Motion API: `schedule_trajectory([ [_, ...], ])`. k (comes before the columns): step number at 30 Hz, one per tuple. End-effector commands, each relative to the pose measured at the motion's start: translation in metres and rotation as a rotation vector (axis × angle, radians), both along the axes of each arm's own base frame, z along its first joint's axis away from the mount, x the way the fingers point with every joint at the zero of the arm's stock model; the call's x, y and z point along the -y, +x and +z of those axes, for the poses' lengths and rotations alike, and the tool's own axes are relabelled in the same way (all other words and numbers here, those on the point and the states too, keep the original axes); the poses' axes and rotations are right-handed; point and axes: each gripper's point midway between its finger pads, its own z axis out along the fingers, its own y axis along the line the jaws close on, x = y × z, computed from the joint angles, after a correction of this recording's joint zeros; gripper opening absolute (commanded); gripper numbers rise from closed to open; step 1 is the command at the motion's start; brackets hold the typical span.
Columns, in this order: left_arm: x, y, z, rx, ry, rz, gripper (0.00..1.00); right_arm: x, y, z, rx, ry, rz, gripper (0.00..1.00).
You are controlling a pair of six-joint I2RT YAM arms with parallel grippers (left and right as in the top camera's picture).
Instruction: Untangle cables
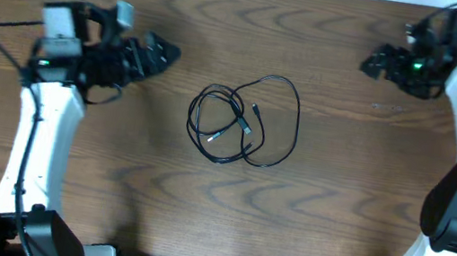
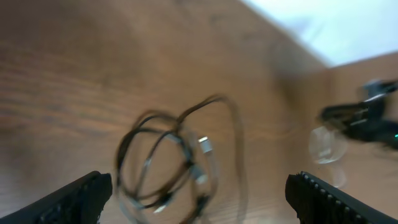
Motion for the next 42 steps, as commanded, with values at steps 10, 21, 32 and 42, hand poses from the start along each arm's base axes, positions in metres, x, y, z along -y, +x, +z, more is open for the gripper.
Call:
schedule_trajectory([
  [10,0.028,0.005,-0.127,-0.176,0.276,-0.199,0.71,-0.043,-0.004,0.018,0.035,0.034,0.113,0.99],
  [21,0.061,-0.001,-0.175,-0.236,0.367,-0.305,0.59,-0.043,-0.005,0.017,0.039,0.029,0.125,0.99],
  [32,0.071,-0.010,-0.197,-0.283,0.413,-0.342,0.34,-0.054,-0.006,0.018,0.041,0.029,0.150,0.99],
  [42,0.079,0.004,-0.062,-0.086,0.272,-0.244,0.08,-0.101,-0.017,0.020,0.040,0.060,0.251,0.95],
])
